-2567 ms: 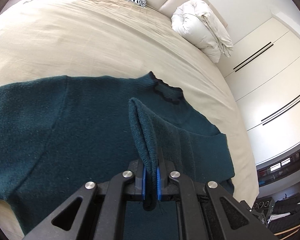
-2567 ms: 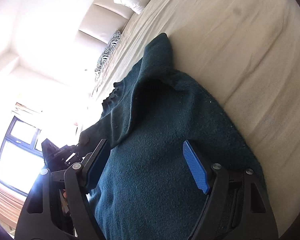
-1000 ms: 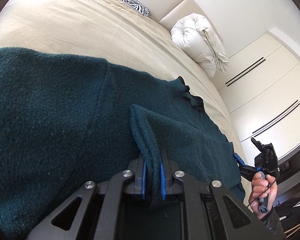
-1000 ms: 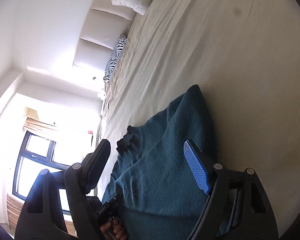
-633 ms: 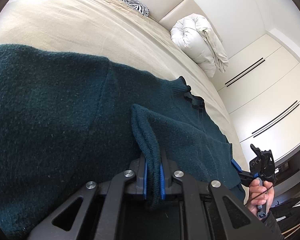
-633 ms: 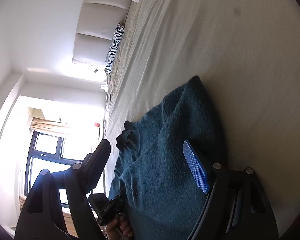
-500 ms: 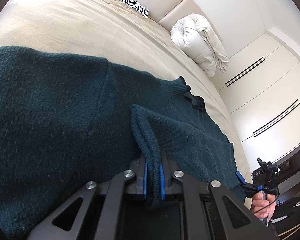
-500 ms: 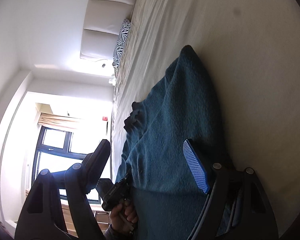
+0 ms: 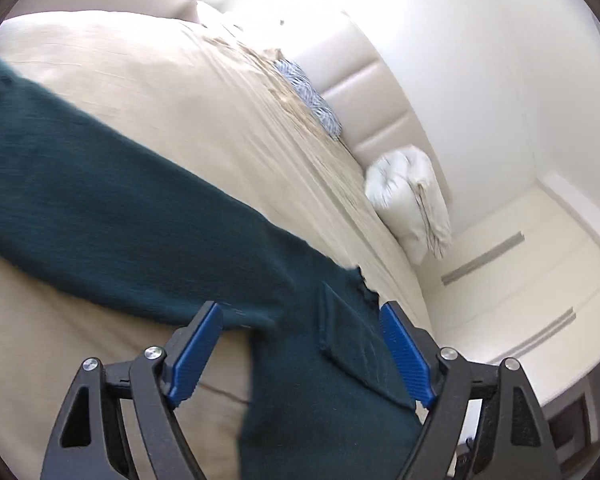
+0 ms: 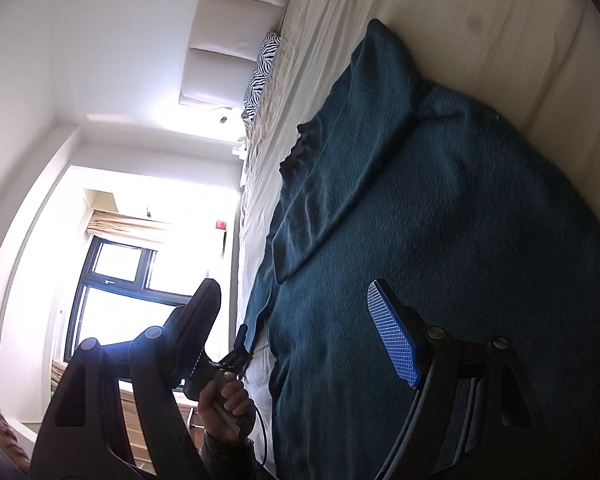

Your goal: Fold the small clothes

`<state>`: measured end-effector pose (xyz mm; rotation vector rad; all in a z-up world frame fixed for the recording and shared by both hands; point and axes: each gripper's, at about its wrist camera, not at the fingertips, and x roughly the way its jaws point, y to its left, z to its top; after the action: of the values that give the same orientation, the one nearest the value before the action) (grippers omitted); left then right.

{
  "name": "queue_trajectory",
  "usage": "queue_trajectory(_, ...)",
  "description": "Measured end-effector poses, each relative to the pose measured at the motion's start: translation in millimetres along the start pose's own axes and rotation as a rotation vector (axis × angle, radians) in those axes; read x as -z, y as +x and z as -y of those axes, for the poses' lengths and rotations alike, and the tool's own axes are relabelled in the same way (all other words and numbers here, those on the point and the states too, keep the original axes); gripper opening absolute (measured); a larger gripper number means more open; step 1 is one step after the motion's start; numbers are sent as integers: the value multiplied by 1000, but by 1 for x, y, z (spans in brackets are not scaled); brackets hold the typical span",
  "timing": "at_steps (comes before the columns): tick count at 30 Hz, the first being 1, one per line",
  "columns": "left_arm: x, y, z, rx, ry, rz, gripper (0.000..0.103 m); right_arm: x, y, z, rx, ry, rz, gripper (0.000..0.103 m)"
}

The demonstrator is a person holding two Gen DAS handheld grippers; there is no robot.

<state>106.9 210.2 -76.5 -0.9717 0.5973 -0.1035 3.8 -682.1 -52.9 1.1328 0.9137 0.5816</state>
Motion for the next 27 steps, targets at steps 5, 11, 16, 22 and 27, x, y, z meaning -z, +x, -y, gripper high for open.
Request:
queue_trajectory(5, -31, -89, -97, -95, -337, 206, 61, 46, 28, -23, 11, -36, -64, 76)
queue_trajectory(11, -36, -107, -151, -112, -518, 276, 60, 72, 54, -49, 19, -46, -96, 76)
queue_trajectory(16, -57, -89, -159, -131, -489, 291, 41, 85, 57, -63, 52, -71, -106, 76)
queue_trajectory(22, -79, -87, -146, -239, -361, 271, 9, 84, 49, -72, 87, -98, -87, 76)
queue_trajectory(27, -61, -61, -46, -441, 177, 195, 9, 81, 79, -91, 134, -162, -142, 76)
